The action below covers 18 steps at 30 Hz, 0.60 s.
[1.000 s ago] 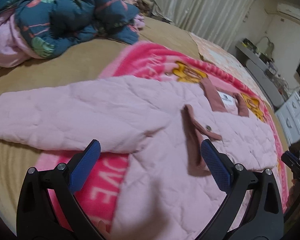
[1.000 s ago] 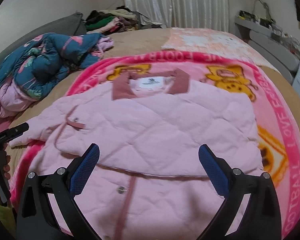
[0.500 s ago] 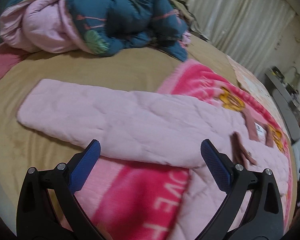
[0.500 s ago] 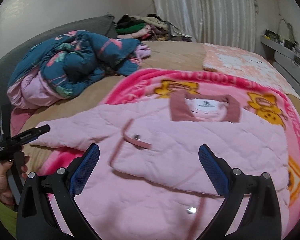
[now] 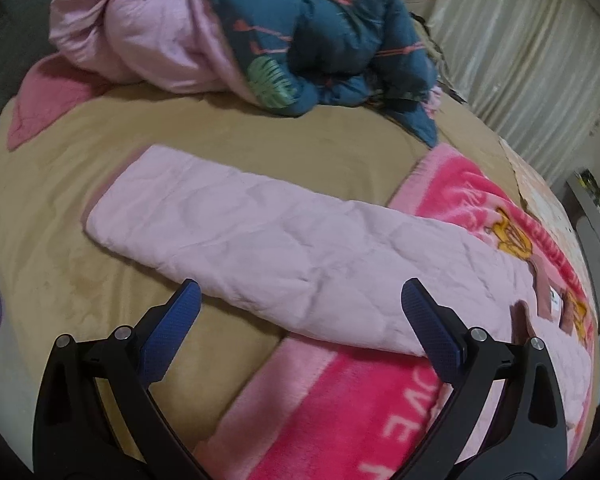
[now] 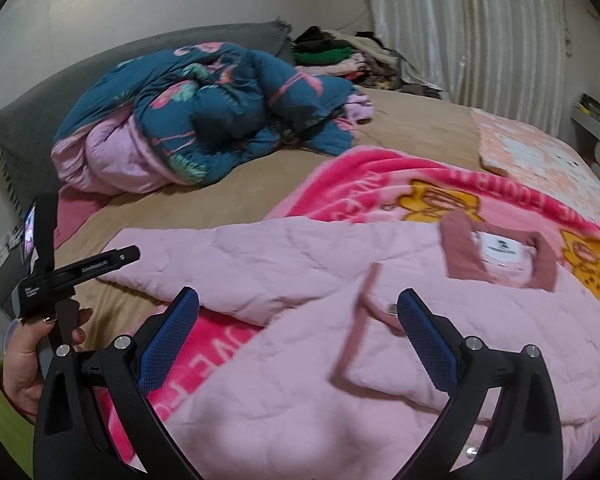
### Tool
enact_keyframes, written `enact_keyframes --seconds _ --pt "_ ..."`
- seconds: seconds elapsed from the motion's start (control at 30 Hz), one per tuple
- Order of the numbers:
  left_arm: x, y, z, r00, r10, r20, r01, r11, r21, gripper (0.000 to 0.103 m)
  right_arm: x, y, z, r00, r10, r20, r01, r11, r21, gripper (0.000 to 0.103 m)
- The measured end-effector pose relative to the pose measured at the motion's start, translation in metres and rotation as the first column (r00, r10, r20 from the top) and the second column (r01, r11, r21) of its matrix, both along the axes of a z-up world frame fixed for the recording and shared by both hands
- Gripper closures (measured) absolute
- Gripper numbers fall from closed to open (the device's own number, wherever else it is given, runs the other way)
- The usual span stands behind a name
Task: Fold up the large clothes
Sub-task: 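Move the left tool to the cuff of the other sleeve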
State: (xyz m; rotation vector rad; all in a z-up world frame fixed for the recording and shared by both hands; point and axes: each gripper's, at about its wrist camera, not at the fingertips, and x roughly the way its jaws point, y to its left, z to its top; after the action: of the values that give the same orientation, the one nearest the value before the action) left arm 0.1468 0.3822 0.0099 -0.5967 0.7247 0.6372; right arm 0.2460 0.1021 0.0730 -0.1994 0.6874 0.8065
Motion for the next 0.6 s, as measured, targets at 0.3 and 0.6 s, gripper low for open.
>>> enact_keyframes --seconds 0.3,0.6 --pt "-0.01 0.028 -0.022 0.997 0.069 -0.019 -0.07 0.995 -0.072 0.009 -0.013 0.055 -0.014 0.995 0.101 -0.011 -0.102 0.993 -0.052 0.004" --pt "-0.016 0.054 -0.046 0.988 0.13 -0.08 -0.136 0.988 -0.074 0.009 -0.018 0.106 -0.037 0.981 0.186 -0.049 -0.191 0.977 -0.098 0.004"
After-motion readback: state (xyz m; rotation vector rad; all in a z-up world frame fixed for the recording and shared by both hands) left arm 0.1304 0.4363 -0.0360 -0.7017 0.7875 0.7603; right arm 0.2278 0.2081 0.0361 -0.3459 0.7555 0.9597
